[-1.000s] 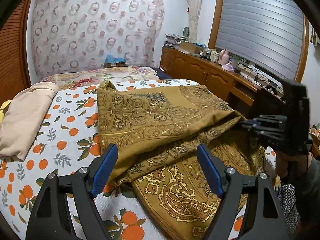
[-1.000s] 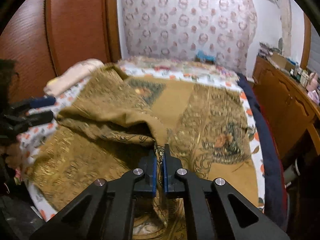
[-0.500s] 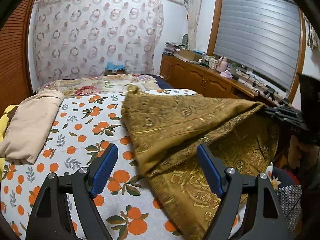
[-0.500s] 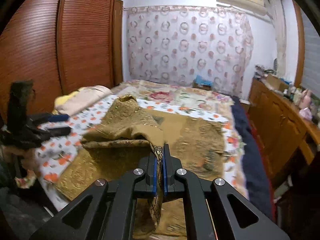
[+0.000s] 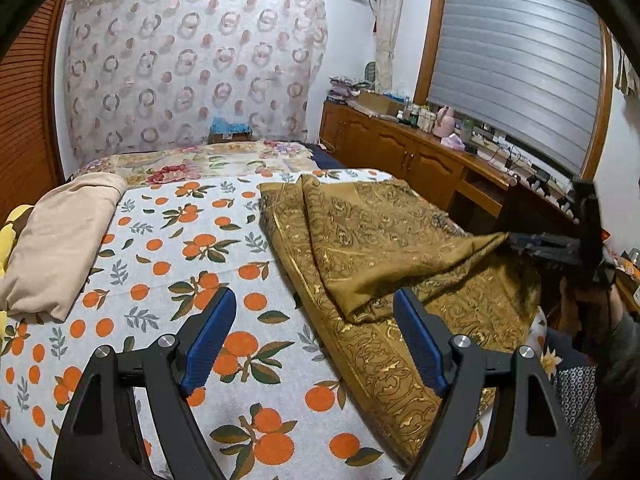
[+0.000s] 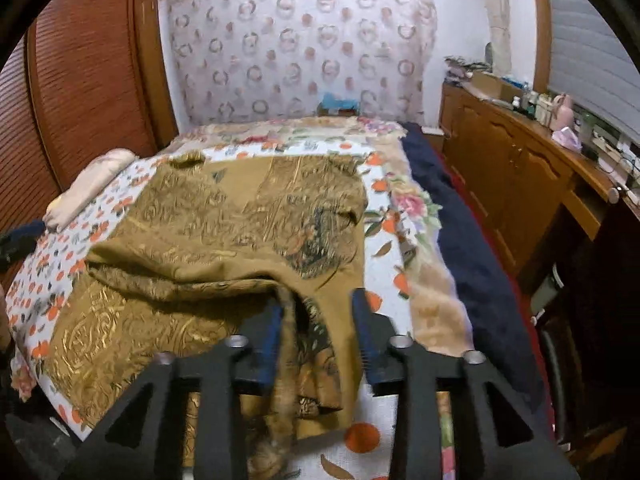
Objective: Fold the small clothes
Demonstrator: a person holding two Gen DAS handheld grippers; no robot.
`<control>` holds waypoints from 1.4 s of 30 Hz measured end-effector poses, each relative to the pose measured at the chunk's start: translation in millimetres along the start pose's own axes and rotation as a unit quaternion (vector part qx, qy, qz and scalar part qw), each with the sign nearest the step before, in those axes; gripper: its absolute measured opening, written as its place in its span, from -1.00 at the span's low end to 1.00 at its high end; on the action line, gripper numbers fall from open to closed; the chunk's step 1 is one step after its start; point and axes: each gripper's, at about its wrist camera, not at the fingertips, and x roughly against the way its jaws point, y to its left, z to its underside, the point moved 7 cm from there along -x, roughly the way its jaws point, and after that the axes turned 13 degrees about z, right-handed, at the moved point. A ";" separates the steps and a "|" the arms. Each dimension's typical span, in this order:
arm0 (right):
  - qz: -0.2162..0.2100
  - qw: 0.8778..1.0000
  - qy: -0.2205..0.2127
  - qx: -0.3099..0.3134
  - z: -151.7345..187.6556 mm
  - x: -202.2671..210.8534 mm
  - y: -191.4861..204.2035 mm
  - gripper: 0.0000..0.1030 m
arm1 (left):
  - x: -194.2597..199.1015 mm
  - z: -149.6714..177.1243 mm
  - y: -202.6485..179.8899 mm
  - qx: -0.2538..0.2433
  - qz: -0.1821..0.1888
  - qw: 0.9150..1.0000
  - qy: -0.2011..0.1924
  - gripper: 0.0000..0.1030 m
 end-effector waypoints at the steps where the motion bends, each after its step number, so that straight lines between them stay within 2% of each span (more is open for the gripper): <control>1: 0.000 1.000 -0.006 -0.001 -3.4 2.8 0.5 -0.07 | -3.6 3.2 1.6 -0.002 -0.006 1.000 0.008 0.58; 3: -0.003 1.000 -0.018 0.003 -7.4 10.1 5.0 0.07 | -12.6 10.4 5.7 -0.004 -0.014 0.999 0.031 0.58; 10: -0.039 0.996 -0.050 0.067 -14.5 18.5 48.7 0.28 | -39.6 32.2 26.4 0.011 -0.037 0.994 0.098 0.58; 17: -0.088 0.984 -0.026 0.151 -3.6 -6.2 110.9 0.32 | -55.1 41.3 42.2 0.018 -0.048 0.989 0.139 0.58; 20: -0.104 0.980 -0.011 0.168 -0.3 -16.4 125.6 0.32 | -57.5 43.4 42.6 -0.010 -0.072 0.987 0.145 0.61; 22: -0.115 0.978 -0.003 0.174 -2.8 -23.5 133.7 0.32 | -59.3 42.9 42.0 -0.009 -0.066 0.987 0.147 0.70; 27: -0.137 0.973 0.008 0.188 -8.7 -36.9 135.5 0.35 | -60.3 42.6 43.2 -0.005 -0.072 0.987 0.145 0.78; 35: -0.135 0.969 0.022 0.205 -12.7 -51.2 144.8 0.36 | -58.3 44.2 44.5 0.001 -0.080 0.987 0.139 0.78; 42: -0.145 0.964 0.027 0.221 -9.5 -55.1 154.2 0.51 | -56.0 45.3 45.1 0.005 -0.085 0.987 0.136 0.78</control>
